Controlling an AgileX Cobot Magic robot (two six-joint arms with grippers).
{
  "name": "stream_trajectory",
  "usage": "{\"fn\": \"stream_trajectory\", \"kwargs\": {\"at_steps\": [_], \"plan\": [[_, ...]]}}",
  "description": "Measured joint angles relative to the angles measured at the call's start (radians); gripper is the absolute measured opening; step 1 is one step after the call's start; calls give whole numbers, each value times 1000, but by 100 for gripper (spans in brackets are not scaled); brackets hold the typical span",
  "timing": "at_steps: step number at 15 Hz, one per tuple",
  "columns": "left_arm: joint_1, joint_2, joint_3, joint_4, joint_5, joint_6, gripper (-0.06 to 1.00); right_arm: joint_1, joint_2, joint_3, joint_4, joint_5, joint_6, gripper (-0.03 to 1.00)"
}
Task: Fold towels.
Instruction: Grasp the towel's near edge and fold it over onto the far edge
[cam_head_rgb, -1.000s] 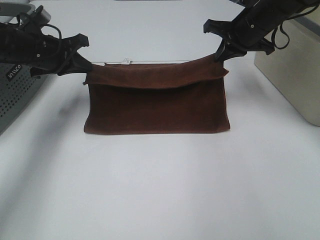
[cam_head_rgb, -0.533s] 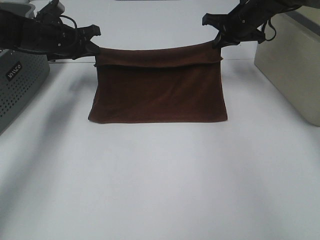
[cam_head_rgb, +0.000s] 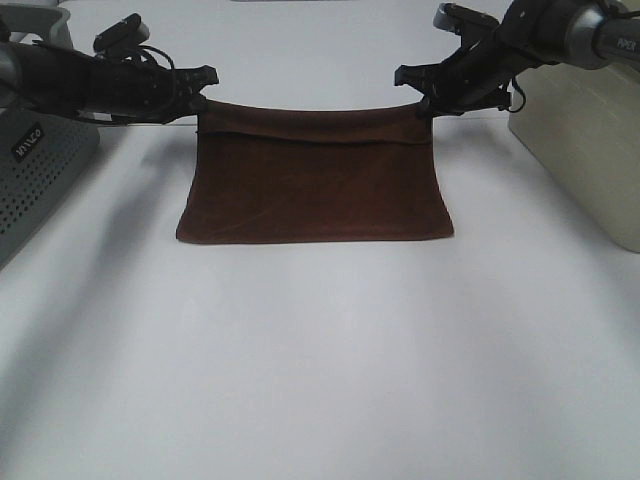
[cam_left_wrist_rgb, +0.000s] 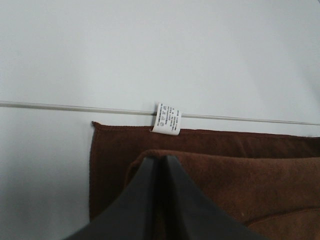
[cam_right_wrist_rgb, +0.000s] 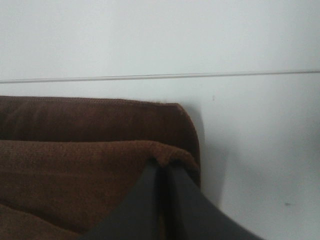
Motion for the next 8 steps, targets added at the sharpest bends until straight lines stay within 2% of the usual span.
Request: {"fn": "stream_trajectory", "kwargs": {"at_steps": [1, 2, 4, 5, 6, 7, 8], "plan": [[-2, 3, -5, 2, -4, 0, 16, 0, 0, -3, 0, -11, -1, 6], [-2, 3, -5, 6, -7, 0, 31, 0, 0, -3, 0, -14, -1, 16], [-2, 3, -5, 14, -10, 0, 65, 0, 0, -3, 2, -4, -1, 53], [-2, 3, -5, 17, -10, 0, 75, 0, 0, -3, 3, 13, -1, 68], [-2, 3, -5, 26, -10, 0, 80, 0, 0, -3, 3, 39, -1, 73], [-2, 2, -5, 30, -7, 0, 81, 0, -1, -3, 1, 59, -1, 80], [-2, -4, -5, 56, 8, 0, 83, 0, -6, -3, -8, 93, -1, 82]]}}
